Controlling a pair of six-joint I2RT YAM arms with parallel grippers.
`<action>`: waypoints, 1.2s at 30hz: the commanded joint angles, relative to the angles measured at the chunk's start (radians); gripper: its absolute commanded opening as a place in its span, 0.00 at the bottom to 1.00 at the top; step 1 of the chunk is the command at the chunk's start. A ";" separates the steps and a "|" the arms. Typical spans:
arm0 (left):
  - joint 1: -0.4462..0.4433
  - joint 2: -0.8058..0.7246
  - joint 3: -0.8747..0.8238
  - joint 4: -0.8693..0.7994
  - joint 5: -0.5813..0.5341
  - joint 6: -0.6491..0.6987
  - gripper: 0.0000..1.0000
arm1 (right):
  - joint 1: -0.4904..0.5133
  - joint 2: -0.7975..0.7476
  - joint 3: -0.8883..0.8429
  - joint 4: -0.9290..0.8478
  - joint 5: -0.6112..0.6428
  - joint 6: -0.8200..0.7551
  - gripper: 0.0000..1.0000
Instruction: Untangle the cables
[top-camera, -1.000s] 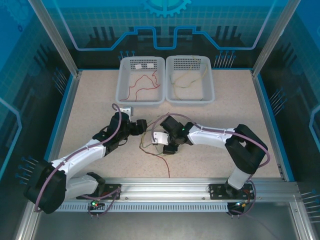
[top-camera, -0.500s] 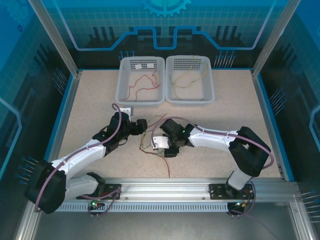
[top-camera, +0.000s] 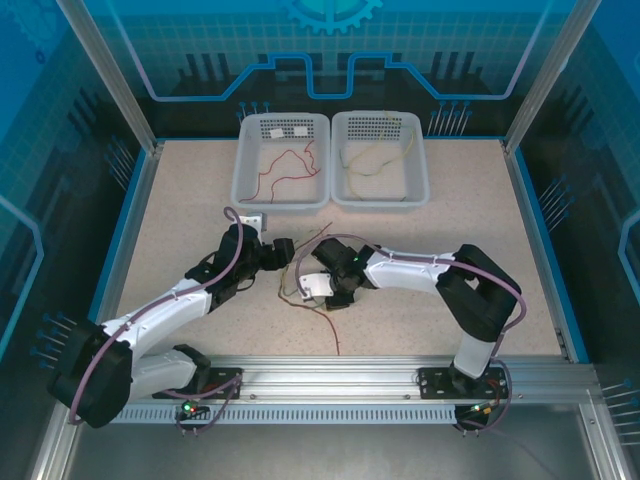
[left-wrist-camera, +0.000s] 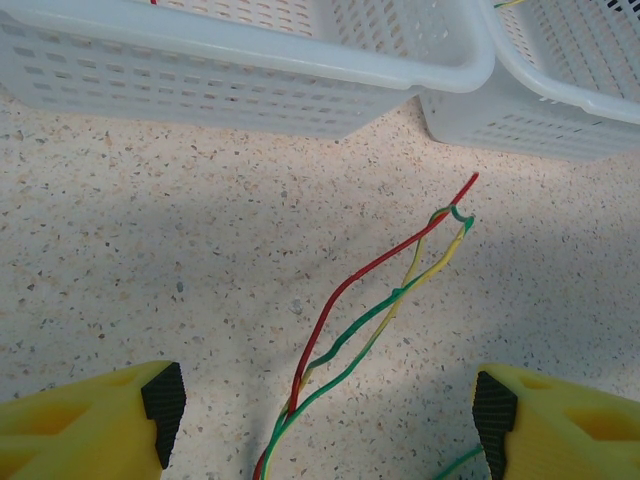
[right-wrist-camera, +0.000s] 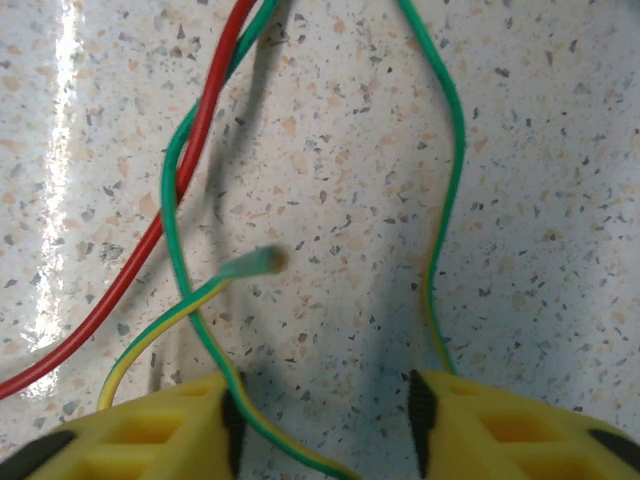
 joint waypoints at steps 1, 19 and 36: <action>0.000 -0.025 -0.020 0.033 -0.012 0.027 0.77 | 0.005 0.012 0.030 0.000 -0.004 0.005 0.43; 0.001 -0.043 -0.006 0.040 -0.015 0.019 0.78 | -0.020 -0.082 0.071 -0.022 -0.121 0.158 0.00; -0.003 -0.180 -0.044 0.181 0.154 0.062 0.77 | -0.199 -0.440 -0.153 0.289 -0.267 0.471 0.00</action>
